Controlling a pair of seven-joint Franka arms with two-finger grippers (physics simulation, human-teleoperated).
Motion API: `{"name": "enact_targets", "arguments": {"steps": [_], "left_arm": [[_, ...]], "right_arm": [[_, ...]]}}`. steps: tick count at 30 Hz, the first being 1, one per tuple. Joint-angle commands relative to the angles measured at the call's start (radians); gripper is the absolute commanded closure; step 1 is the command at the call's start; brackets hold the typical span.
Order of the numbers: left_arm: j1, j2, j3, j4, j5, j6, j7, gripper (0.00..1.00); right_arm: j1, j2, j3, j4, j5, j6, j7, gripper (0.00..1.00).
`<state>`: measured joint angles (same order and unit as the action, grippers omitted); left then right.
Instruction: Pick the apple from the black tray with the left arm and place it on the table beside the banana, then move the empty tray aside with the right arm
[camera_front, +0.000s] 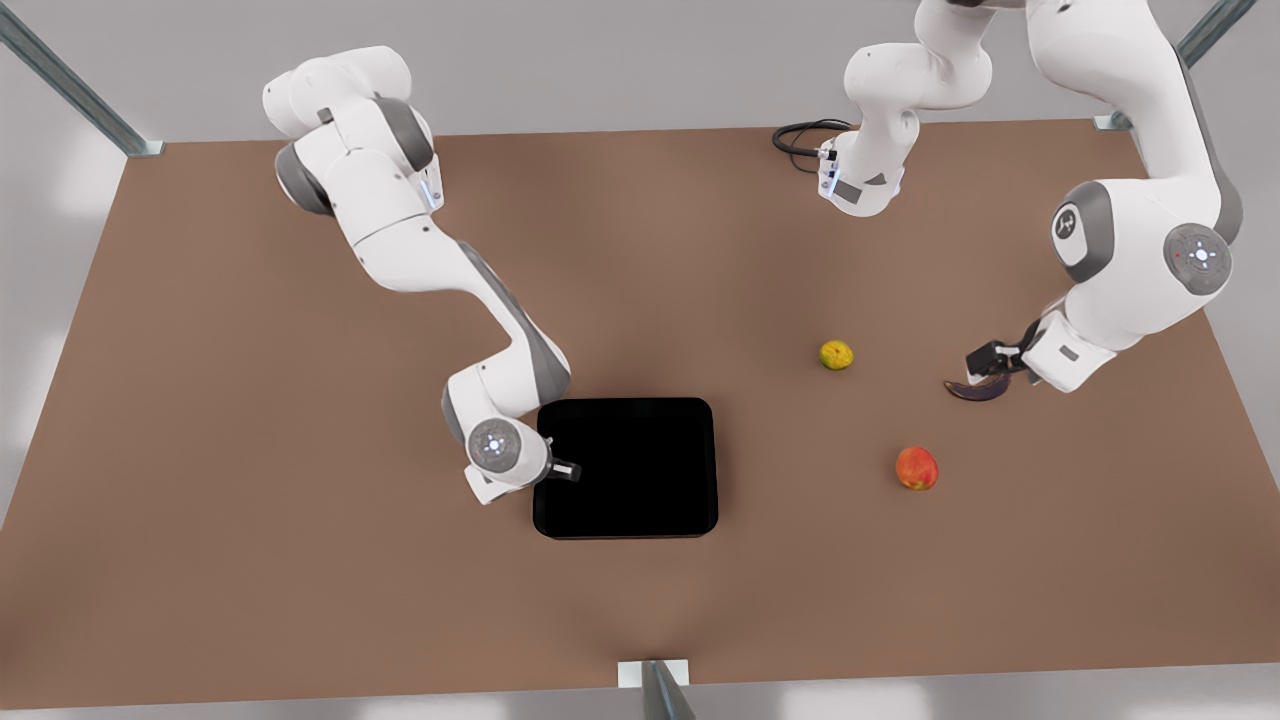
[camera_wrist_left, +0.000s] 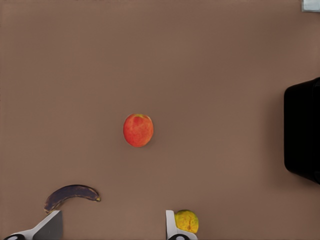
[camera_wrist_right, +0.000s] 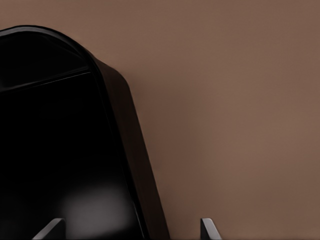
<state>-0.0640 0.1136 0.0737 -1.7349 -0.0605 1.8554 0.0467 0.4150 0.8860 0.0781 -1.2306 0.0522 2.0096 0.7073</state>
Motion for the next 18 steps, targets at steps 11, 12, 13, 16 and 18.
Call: {"name": "enact_targets", "arguments": {"steps": [11,12,13,16,18], "left_arm": [[-0.002,0.001,0.000,0.003,0.002,0.042,-0.024,0.00],[-0.002,0.001,0.000,0.003,0.002,0.042,-0.024,0.00],[-0.002,0.001,0.000,0.003,0.002,0.042,-0.024,0.00],[-0.002,0.003,0.000,0.005,0.004,0.042,-0.024,0.00],[-0.002,0.005,0.000,0.005,0.004,0.042,-0.024,0.00]], "right_arm": [[-0.002,0.014,-0.001,0.002,0.008,0.006,-0.032,0.37],[-0.002,0.014,-0.001,0.002,0.008,0.006,-0.032,0.40],[-0.002,0.019,-0.001,0.002,0.008,0.006,-0.032,0.40],[-0.002,0.021,0.002,0.002,0.011,0.006,-0.049,0.49],[-0.002,0.021,0.006,0.002,0.011,0.006,-0.049,0.60]]}}
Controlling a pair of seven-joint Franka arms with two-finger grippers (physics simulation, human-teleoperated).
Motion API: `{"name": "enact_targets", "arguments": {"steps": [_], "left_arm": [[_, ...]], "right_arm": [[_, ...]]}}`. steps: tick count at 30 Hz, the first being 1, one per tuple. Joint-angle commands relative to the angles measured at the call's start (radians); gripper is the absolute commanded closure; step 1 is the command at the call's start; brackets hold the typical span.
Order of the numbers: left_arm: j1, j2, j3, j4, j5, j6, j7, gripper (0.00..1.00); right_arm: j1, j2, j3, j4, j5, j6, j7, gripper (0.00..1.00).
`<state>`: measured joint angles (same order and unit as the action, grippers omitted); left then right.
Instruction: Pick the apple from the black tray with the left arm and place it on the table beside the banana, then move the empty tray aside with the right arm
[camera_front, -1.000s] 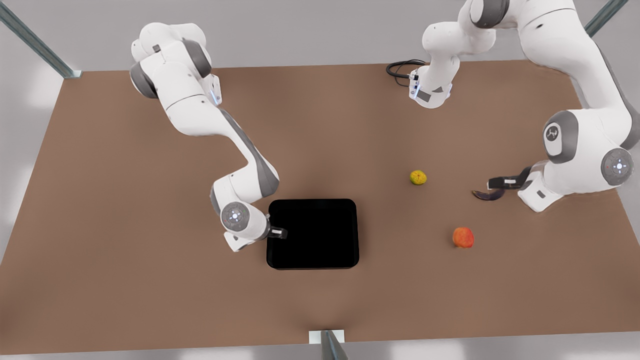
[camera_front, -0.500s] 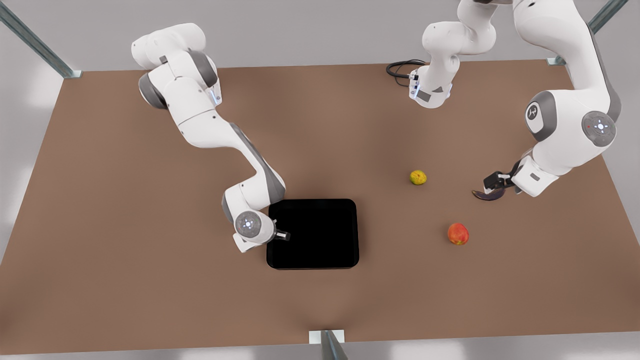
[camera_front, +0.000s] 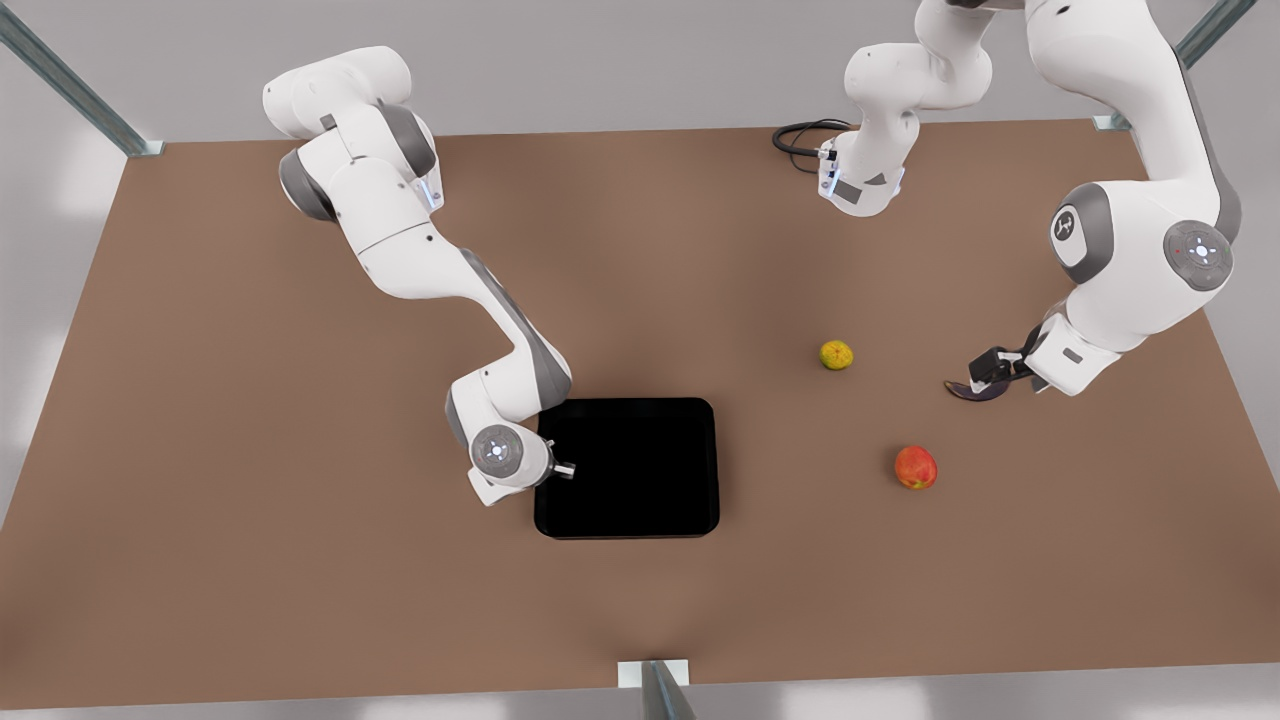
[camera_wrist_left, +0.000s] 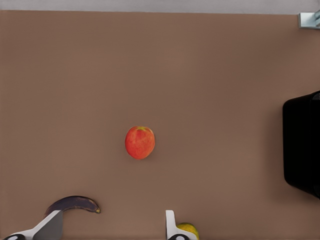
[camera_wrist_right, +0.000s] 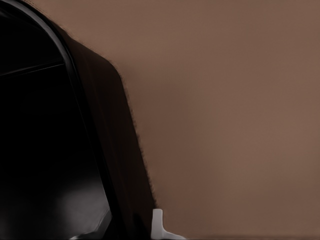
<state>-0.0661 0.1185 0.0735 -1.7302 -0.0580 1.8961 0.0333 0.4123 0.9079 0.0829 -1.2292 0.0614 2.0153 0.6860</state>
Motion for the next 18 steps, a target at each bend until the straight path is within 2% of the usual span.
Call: {"name": "enact_targets", "arguments": {"steps": [1,3,18], "left_arm": [[0.000,0.000,0.000,0.001,0.001,0.003,-0.010,0.00],[0.000,0.001,0.000,0.001,0.001,0.003,-0.010,0.00],[-0.001,0.004,0.000,0.008,0.001,0.003,-0.012,0.00]], "right_arm": [[0.000,-0.001,0.001,0.001,0.002,0.000,-0.028,0.64],[-0.001,-0.001,0.001,0.001,0.002,0.000,-0.037,0.72],[-0.014,-0.044,0.014,0.011,0.003,-0.023,-0.037,0.84]]}}
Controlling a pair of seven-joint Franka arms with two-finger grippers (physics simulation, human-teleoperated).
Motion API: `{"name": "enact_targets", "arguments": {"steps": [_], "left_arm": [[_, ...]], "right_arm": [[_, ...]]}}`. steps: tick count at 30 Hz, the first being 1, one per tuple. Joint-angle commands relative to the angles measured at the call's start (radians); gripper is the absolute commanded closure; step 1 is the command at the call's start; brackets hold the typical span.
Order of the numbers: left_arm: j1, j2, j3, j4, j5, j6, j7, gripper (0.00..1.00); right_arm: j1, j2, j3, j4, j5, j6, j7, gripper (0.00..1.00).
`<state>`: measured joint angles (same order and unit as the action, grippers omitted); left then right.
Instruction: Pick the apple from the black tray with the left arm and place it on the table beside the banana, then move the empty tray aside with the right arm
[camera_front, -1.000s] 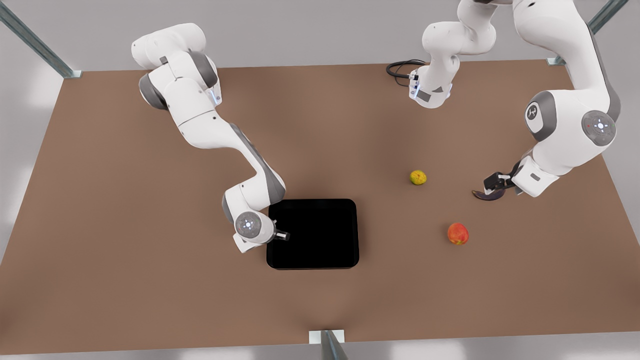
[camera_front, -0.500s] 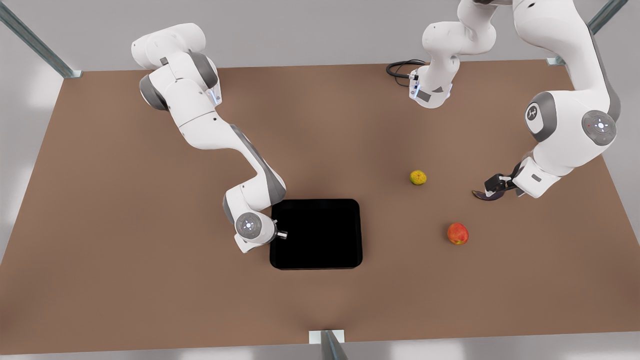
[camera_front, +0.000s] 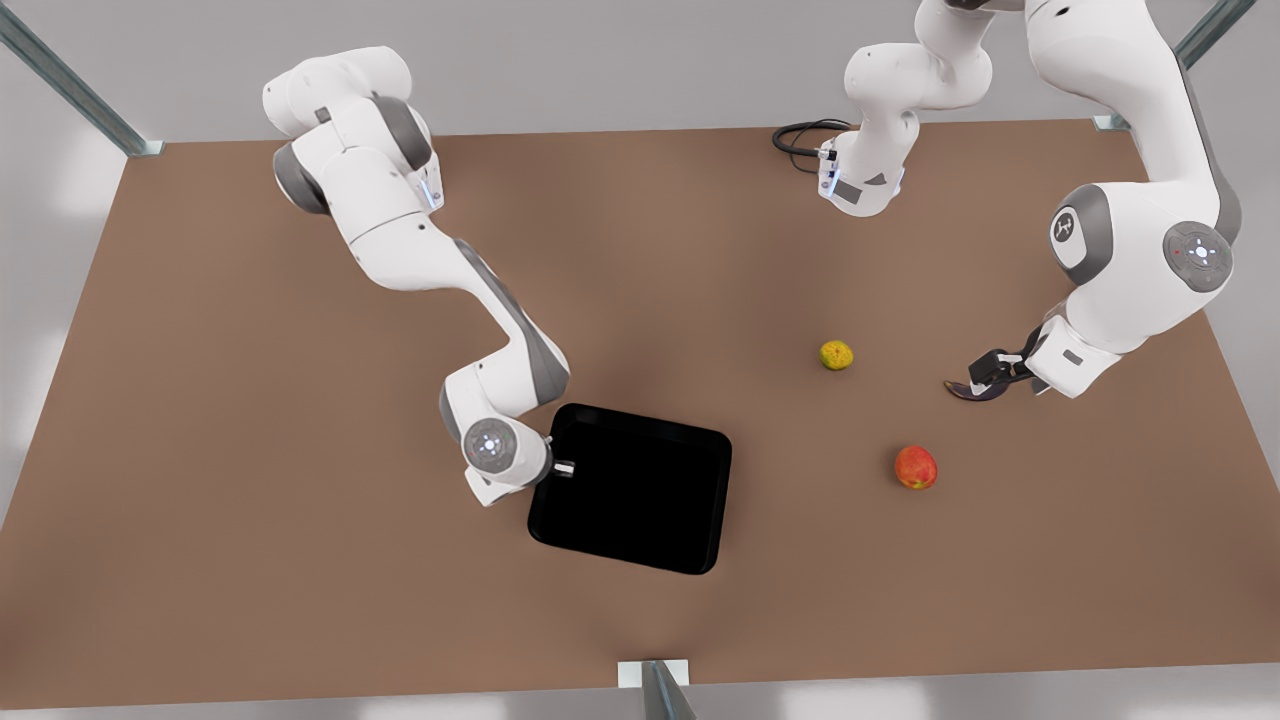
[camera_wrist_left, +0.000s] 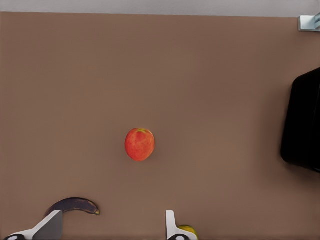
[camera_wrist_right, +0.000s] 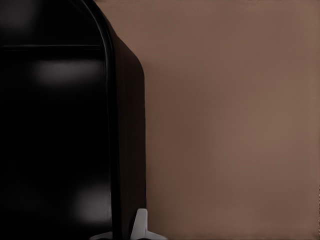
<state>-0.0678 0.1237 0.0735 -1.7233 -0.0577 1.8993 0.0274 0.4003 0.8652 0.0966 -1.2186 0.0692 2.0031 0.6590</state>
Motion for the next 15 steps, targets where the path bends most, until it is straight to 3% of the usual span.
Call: {"name": "enact_targets", "arguments": {"steps": [1,10,15], "left_arm": [[0.000,-0.001,0.000,0.001,0.001,0.000,-0.006,0.00],[0.000,0.001,0.000,-0.001,0.001,0.000,-0.009,0.00],[0.000,0.001,0.000,0.001,0.001,0.000,-0.009,0.00]], "right_arm": [[-0.003,-0.017,0.000,0.001,-0.003,-0.027,-0.010,0.84],[-0.098,-0.186,-0.017,0.001,-0.008,-0.256,-0.239,0.86],[-0.132,-0.236,-0.192,0.001,-0.006,-0.320,-0.651,0.86]]}}
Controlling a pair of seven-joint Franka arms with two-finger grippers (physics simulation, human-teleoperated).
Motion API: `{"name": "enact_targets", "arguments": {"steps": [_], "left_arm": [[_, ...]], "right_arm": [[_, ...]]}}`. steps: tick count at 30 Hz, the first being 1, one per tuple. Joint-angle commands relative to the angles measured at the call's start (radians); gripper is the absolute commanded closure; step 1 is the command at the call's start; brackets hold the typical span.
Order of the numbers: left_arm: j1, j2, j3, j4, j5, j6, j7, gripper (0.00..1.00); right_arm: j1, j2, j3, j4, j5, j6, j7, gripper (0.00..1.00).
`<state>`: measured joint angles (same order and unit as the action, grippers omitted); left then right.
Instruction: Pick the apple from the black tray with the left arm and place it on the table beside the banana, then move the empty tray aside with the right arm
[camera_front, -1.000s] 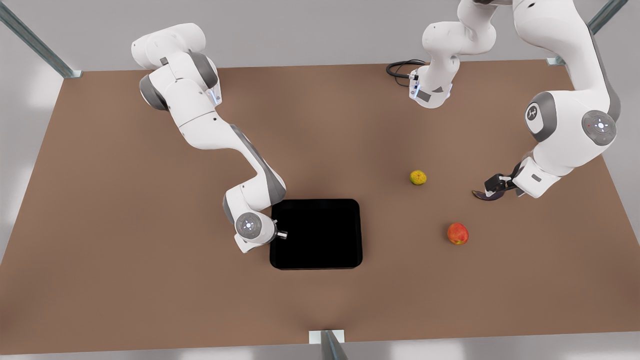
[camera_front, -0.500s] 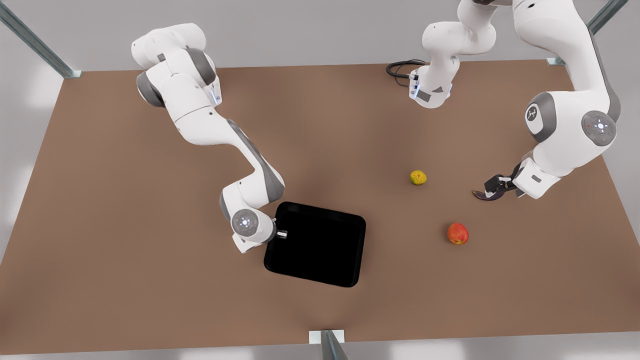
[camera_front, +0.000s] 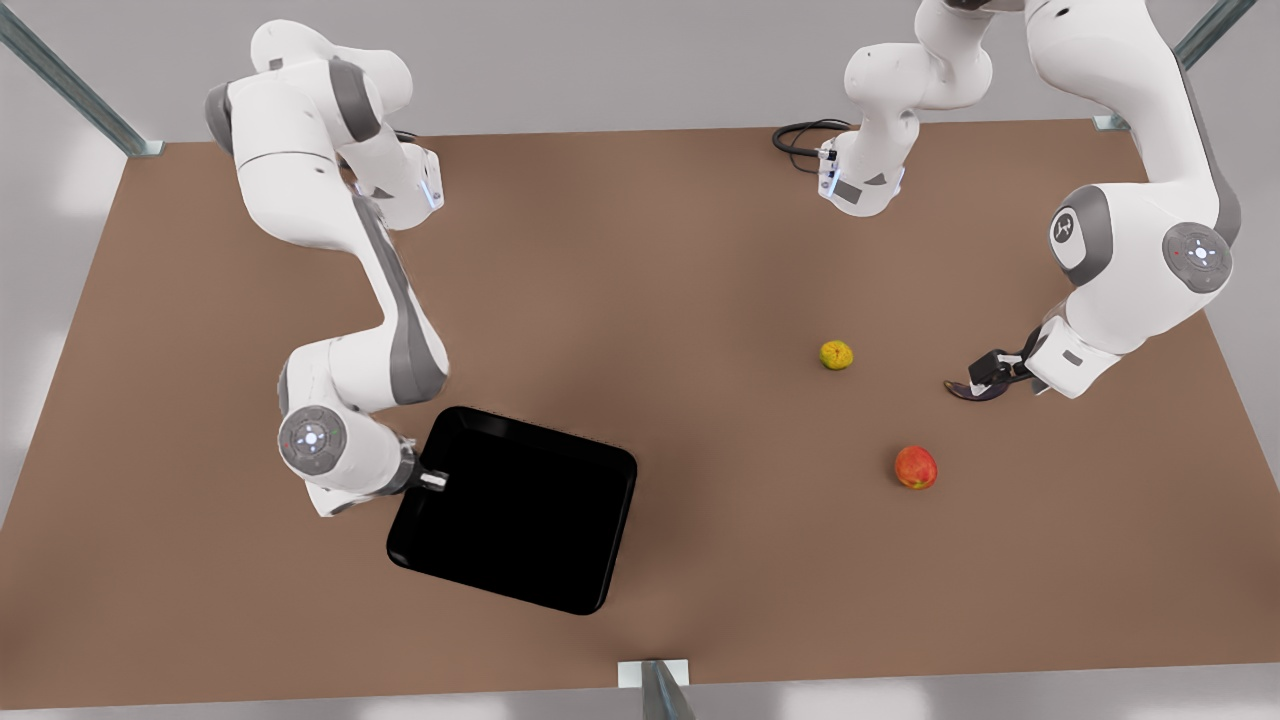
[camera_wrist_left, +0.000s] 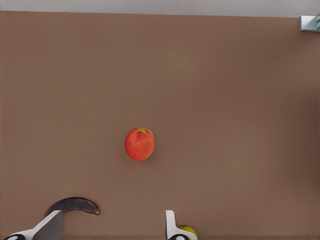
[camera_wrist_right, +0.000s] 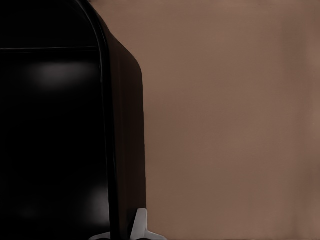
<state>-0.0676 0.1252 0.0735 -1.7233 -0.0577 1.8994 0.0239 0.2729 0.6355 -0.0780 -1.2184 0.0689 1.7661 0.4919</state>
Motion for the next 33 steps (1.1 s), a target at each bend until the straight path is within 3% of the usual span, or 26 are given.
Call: {"name": "enact_targets", "arguments": {"steps": [1,4,15,16,19,22,23,25,26,28,30,33], "left_arm": [[0.000,-0.001,0.000,0.001,0.001,0.000,-0.006,0.00],[-0.001,0.002,-0.001,0.001,0.001,0.000,-0.006,0.00],[-0.001,0.002,-0.001,-0.001,0.001,0.000,-0.006,0.00],[-0.001,0.002,-0.001,-0.001,0.001,0.000,-0.006,0.00],[-0.001,0.004,-0.001,-0.001,0.001,0.001,-0.006,0.00],[-0.001,0.004,-0.001,-0.001,0.001,0.001,-0.006,0.00],[-0.001,0.004,0.000,-0.001,0.001,0.001,-0.006,0.00],[0.000,0.004,-0.001,-0.001,0.001,0.001,-0.005,0.00],[-0.001,0.004,-0.001,-0.001,0.002,0.001,-0.006,0.00],[-0.001,0.004,-0.001,-0.001,0.007,0.001,-0.006,0.00],[-0.001,0.004,-0.001,-0.001,0.007,0.001,-0.007,0.00],[-0.001,0.004,-0.001,-0.001,0.007,0.001,-0.007,0.00]], "right_arm": [[-0.014,-0.007,-0.058,0.000,-0.005,-0.085,-0.581,0.86],[-0.021,-0.002,-0.174,0.000,-0.003,-0.080,-0.806,0.88],[-0.124,0.177,-0.170,-0.001,0.026,0.177,-1.004,0.86],[-0.126,0.191,-0.172,-0.001,0.028,0.187,-1.015,0.81],[-0.135,0.217,-0.172,-0.003,0.028,0.217,-1.016,0.80],[-0.135,0.236,-0.172,-0.003,0.028,0.228,-1.016,0.68],[-0.135,0.236,-0.172,-0.001,0.028,0.228,-1.016,0.51],[-0.133,0.231,-0.174,0.000,0.028,0.234,-1.018,0.06],[-0.130,0.202,-0.175,0.000,0.026,0.230,-1.029,0.00],[-0.123,0.038,-0.155,0.000,0.032,0.162,-1.032,0.00],[-0.121,-0.184,-0.043,0.000,0.032,0.023,-0.952,0.00],[-0.121,-0.212,-0.026,0.000,0.032,-0.022,-0.931,0.00]]}}
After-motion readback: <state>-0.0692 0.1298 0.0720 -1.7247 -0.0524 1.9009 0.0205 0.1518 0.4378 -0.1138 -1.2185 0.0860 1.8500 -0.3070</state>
